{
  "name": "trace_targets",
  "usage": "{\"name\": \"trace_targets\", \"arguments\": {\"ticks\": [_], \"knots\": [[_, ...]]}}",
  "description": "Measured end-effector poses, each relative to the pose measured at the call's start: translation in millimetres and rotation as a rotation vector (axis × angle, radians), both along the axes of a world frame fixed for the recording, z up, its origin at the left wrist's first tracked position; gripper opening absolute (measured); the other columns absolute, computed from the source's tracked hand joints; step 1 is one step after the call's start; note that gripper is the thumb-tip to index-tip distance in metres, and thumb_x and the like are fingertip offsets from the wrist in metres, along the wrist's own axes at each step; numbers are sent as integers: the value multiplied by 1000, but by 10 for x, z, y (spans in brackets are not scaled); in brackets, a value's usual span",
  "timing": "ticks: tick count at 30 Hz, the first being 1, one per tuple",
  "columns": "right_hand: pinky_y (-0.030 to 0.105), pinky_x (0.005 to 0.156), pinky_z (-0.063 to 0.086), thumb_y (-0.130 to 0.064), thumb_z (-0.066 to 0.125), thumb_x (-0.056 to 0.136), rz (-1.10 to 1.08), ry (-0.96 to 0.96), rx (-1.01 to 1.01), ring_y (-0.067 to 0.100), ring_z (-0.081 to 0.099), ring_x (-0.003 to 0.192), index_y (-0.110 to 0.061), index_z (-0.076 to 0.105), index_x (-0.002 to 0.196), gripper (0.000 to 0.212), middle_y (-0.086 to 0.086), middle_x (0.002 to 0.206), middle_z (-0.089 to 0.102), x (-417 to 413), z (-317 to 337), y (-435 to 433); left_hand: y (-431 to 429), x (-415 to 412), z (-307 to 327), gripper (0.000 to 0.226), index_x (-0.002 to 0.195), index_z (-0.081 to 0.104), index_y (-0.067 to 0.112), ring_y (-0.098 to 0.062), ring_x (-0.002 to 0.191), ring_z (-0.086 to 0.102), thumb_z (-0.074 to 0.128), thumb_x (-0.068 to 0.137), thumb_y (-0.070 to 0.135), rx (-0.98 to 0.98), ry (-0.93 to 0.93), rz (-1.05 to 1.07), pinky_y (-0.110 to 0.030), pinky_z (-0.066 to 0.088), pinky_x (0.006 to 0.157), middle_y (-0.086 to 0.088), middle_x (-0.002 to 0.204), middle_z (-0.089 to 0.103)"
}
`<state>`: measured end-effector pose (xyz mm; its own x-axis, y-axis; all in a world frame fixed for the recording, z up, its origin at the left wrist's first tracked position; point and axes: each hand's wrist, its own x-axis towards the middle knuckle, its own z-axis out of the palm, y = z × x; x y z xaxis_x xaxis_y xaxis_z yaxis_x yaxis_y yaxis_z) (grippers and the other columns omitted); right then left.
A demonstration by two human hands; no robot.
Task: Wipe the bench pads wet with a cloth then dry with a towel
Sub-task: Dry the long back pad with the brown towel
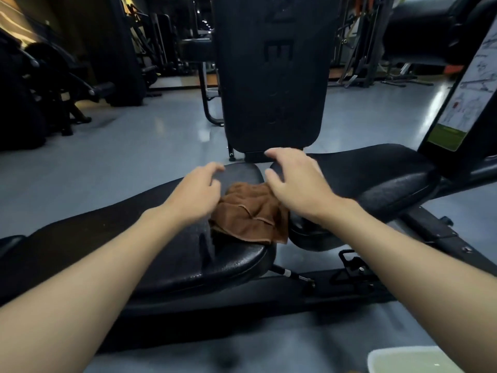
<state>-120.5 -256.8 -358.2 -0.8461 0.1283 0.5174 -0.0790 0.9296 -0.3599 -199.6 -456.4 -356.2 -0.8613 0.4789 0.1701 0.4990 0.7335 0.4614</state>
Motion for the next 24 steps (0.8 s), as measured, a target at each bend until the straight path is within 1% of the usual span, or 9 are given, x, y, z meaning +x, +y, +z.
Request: {"name": "trace_targets", "arguments": {"ticks": [2, 4, 6, 10, 13, 14, 18, 21, 24], "knots": [[51, 119, 18, -49, 40, 99, 55, -189, 102, 29, 28, 146, -28, 44, 146, 52, 2, 152, 45, -147, -133, -301, -221, -120, -238, 50, 145, 44, 18, -33, 130, 50, 41, 96, 10, -168, -83, 52, -30, 37, 101, -18, 145, 49], [60, 119, -3, -66, 22, 97, 26, -477, 221, 35, 5, 153, -38, 27, 154, 64, 6, 165, 20, -285, -342, -491, -328, -151, -461, 51, 149, 40, 16, -33, 134, 46, 43, 98, 15, -284, -186, 46, -30, 35, 104, -17, 149, 47], [65, 115, -12, -72, 13, 94, -22, -575, 282, 38, -3, 152, -44, 16, 156, 68, 8, 168, 7, -406, -508, -533, -356, -183, -561, 54, 154, 34, 17, -30, 141, 39, 42, 100, 21, -312, -204, 7, -28, 31, 108, -13, 155, 41], [66, 115, -7, -69, 12, 95, -39, -538, 324, 37, 3, 152, -48, 19, 152, 62, 5, 167, 12, -617, -508, -493, -441, -306, -530, 61, 158, 26, 26, -25, 149, 26, 45, 101, 38, -355, -231, -44, -26, 22, 115, -9, 163, 26], [68, 114, -7, -70, 8, 94, -61, -494, 389, 35, -4, 153, -48, 15, 153, 63, 5, 168, 4, -636, -520, -514, -545, -303, -550, 86, 157, 25, 37, -18, 152, 18, 45, 82, 73, -350, -265, -99, -31, 18, 121, -5, 165, 21], [68, 114, -8, -72, 8, 93, -57, -496, 381, 35, -5, 153, -48, 11, 154, 65, 4, 168, 1, -598, -527, -523, -577, -292, -550, 91, 156, 26, 39, -16, 152, 17, 46, 76, 79, -335, -264, -117, -32, 18, 122, -4, 165, 21], [64, 117, -6, -79, 3, 85, -20, -579, 394, 33, -6, 153, -49, 0, 155, 76, 5, 168, -2, -231, -553, -513, -743, -324, -539, 80, 154, 27, 46, -15, 152, 15, 61, 85, 68, -309, -269, -182, -27, 13, 120, 2, 167, 15], [63, 118, -4, -75, 0, 80, -28, -620, 446, 32, -7, 153, -47, -5, 155, 80, 6, 168, -3, -45, -495, -533, -865, -351, -601, 89, 146, 21, 65, -28, 154, 3, 54, 67, 90, -305, -319, -170, -45, 6, 124, 11, 167, 6], [66, 117, -1, -68, 19, 91, -48, -648, 302, 31, -6, 154, -42, 14, 156, 71, 6, 168, -2, -96, -385, -669, -887, -388, -668, 93, 141, 18, 70, -32, 154, 0, 51, 58, 96, -290, -328, -155, -53, 7, 123, 11, 167, 4]]}}
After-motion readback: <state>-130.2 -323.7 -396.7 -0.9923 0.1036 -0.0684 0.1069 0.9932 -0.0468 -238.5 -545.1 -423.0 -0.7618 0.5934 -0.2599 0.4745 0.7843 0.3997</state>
